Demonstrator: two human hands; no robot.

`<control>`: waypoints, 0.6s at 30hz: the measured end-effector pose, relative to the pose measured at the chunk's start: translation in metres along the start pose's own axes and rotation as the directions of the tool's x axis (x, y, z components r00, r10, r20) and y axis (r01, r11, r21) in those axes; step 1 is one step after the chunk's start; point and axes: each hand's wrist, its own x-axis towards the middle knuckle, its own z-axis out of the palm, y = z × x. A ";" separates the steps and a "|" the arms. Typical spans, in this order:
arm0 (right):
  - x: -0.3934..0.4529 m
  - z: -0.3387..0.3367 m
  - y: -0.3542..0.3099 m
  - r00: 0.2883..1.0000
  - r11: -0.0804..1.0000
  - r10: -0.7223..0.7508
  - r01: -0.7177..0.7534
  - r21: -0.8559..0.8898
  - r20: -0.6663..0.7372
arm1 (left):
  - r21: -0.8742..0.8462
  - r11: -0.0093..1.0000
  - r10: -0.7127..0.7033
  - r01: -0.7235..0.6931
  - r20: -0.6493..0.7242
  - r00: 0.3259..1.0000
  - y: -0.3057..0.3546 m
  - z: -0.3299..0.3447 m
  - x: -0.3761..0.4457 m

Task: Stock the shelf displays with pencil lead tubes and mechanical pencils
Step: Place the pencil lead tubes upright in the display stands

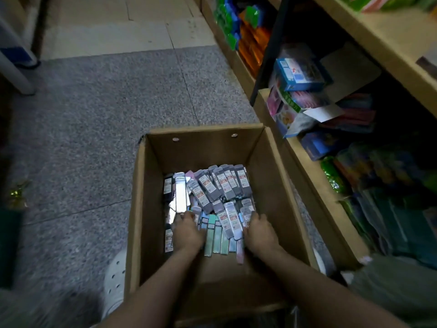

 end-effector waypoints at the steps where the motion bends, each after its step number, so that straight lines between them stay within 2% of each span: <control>1: 0.006 0.005 -0.001 1.000 0.999 0.003 -0.002 -0.032 0.013 | 0.021 1.000 -0.005 0.005 -0.016 1.000 -0.004 0.005 0.003; 5: 0.017 0.020 -0.003 0.999 0.990 -0.041 0.041 -0.132 0.003 | 0.155 0.979 0.152 -0.134 -0.111 0.982 -0.015 0.018 0.006; 9: 0.019 0.024 0.008 0.994 0.989 -0.098 0.093 -0.114 -0.044 | 0.173 0.958 0.252 -0.227 -0.140 0.958 -0.023 0.023 0.004; 13: 0.015 0.020 0.014 0.993 0.995 -0.103 0.102 -0.012 -0.061 | 0.097 0.971 0.230 -0.218 -0.133 0.964 -0.021 0.028 -0.003; 18: 0.004 0.020 0.027 1.000 0.991 -0.020 0.021 0.132 -0.011 | 0.095 0.988 0.133 -0.125 -0.081 0.988 -0.019 0.040 -0.022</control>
